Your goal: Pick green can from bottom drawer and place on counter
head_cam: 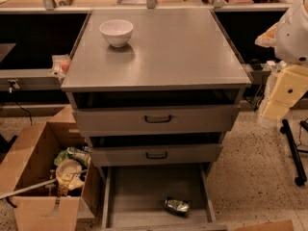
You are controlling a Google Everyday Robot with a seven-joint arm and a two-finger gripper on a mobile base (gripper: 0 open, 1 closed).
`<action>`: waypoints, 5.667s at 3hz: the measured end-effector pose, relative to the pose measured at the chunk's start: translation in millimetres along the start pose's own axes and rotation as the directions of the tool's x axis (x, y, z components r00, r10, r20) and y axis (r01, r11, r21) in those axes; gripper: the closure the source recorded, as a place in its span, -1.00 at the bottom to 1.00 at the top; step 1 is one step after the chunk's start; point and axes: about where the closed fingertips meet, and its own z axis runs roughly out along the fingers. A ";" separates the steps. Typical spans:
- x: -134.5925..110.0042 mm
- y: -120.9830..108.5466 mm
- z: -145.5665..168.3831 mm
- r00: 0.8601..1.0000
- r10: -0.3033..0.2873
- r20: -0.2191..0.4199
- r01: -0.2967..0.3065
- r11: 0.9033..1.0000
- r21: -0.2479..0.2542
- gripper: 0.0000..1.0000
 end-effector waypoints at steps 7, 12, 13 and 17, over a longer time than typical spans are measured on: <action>31.0 62.3 260.2 0.994 -0.021 0.104 0.040 0.982 -0.185 -1.00; 71.2 113.7 439.1 0.987 0.059 0.153 -0.021 0.971 -0.240 -1.00; 83.0 130.2 504.5 0.980 0.125 0.158 -0.071 0.948 -0.311 -1.00; 105.0 137.8 635.6 0.973 0.181 0.143 -0.123 0.931 -0.344 -1.00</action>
Offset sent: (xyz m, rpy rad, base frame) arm 0.0219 0.0013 -0.1041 0.0185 0.0504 0.0247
